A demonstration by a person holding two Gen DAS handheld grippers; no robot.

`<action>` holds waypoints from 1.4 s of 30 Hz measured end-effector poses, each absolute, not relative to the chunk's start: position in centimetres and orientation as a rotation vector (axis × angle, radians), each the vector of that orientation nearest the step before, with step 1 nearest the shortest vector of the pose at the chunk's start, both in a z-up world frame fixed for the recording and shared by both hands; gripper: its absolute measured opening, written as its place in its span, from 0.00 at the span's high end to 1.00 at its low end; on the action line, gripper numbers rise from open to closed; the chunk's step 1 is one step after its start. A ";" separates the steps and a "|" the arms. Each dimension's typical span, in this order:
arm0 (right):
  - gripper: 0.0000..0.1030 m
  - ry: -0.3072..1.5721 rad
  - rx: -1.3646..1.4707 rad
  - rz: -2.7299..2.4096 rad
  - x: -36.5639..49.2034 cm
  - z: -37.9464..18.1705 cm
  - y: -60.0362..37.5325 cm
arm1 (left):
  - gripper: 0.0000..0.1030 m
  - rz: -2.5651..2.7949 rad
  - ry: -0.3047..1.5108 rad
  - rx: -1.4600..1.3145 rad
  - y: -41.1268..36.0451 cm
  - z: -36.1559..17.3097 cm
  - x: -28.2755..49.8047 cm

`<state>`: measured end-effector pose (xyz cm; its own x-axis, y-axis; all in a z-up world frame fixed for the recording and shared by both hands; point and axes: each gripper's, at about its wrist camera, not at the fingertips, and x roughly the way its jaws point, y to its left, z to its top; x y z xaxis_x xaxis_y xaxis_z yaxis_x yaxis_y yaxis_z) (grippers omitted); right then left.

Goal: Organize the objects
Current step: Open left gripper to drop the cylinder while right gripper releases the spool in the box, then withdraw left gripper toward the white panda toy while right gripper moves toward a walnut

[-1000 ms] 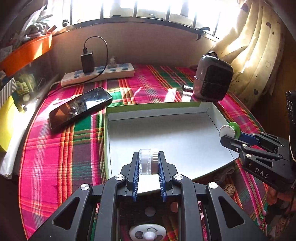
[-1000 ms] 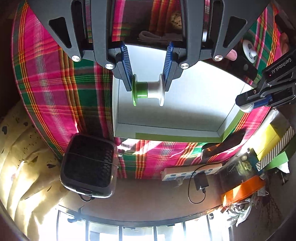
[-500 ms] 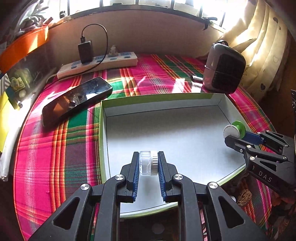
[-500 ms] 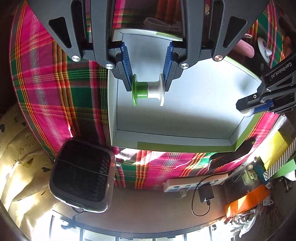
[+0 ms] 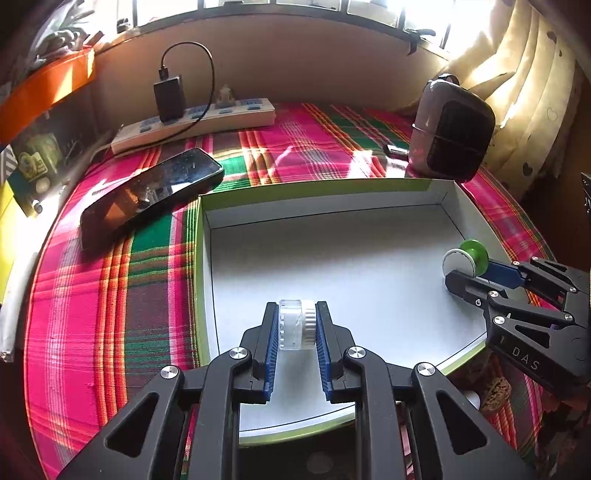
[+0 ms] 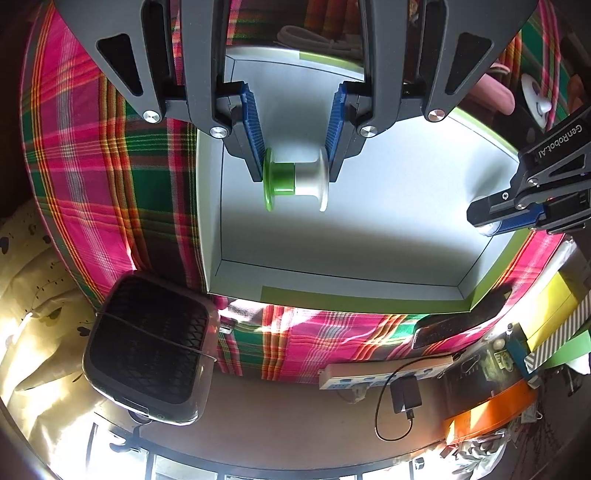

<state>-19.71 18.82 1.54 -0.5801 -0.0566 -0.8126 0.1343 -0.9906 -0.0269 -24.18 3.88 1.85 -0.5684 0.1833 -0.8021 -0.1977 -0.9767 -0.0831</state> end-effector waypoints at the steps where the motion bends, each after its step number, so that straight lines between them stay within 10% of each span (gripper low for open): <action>1: 0.68 0.130 1.384 -2.698 -19.7 1.5 18.8 | 0.83 2.606 0.023 -1.331 3.9 1.9 -24.2; 42: 0.50 0.034 1.249 -2.781 -15.8 4.0 18.9 | 0.62 2.682 0.057 -1.191 4.2 4.8 -19.2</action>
